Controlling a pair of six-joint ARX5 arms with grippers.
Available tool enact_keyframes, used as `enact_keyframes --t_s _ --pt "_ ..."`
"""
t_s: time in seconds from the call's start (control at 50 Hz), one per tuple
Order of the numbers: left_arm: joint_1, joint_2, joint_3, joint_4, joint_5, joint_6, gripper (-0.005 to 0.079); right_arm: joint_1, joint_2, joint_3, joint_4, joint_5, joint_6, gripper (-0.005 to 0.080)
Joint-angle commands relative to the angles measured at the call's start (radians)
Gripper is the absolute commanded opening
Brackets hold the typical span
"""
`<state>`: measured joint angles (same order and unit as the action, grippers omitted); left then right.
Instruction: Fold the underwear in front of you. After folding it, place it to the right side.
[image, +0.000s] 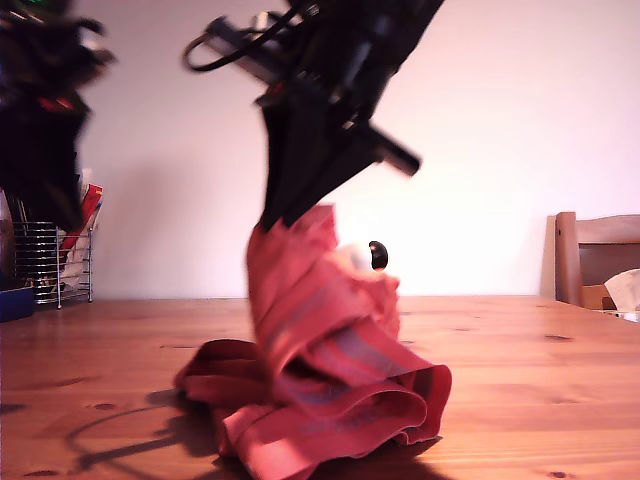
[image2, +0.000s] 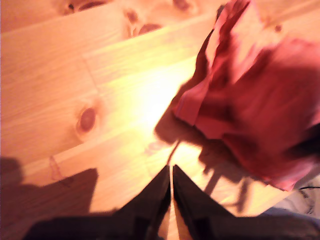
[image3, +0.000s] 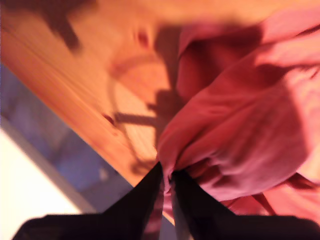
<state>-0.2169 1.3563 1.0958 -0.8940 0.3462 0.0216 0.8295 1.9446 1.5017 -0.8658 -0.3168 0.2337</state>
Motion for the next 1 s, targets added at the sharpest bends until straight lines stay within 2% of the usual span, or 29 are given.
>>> enact_keyframes --t_s 0.0,0.06,0.18,0.24,0.38,0.68,0.8,0.98 --pt "0.005 -0.004 0.002 0.003 0.018 0.006 -0.0021 0.022 0.019 -0.002 0.016 -0.007 -0.017 -0.0011" --pt "0.005 -0.004 0.002 0.004 0.035 0.006 -0.0021 0.034 0.034 -0.002 0.020 -0.007 -0.020 0.0036" --pt "0.005 -0.004 0.002 0.005 0.086 0.006 -0.0021 0.046 0.040 -0.002 0.040 -0.021 -0.023 0.0277" --pt "0.005 -0.004 0.002 0.006 0.113 0.006 -0.0021 0.047 0.040 0.006 0.061 -0.034 -0.017 0.0338" --pt "0.005 -0.004 0.002 0.026 0.168 0.006 -0.0021 0.036 0.038 0.080 0.028 -0.080 0.004 0.0340" --pt "0.016 -0.004 0.002 0.060 0.192 0.005 -0.0021 0.010 0.037 0.241 -0.100 -0.110 -0.008 0.0340" --pt "0.008 -0.002 0.002 0.087 0.222 0.005 -0.0021 -0.031 0.037 0.269 -0.153 -0.076 -0.033 0.0340" --pt "-0.034 0.000 0.002 0.165 0.222 -0.017 -0.0021 -0.144 0.036 0.270 -0.237 -0.057 -0.080 0.0340"
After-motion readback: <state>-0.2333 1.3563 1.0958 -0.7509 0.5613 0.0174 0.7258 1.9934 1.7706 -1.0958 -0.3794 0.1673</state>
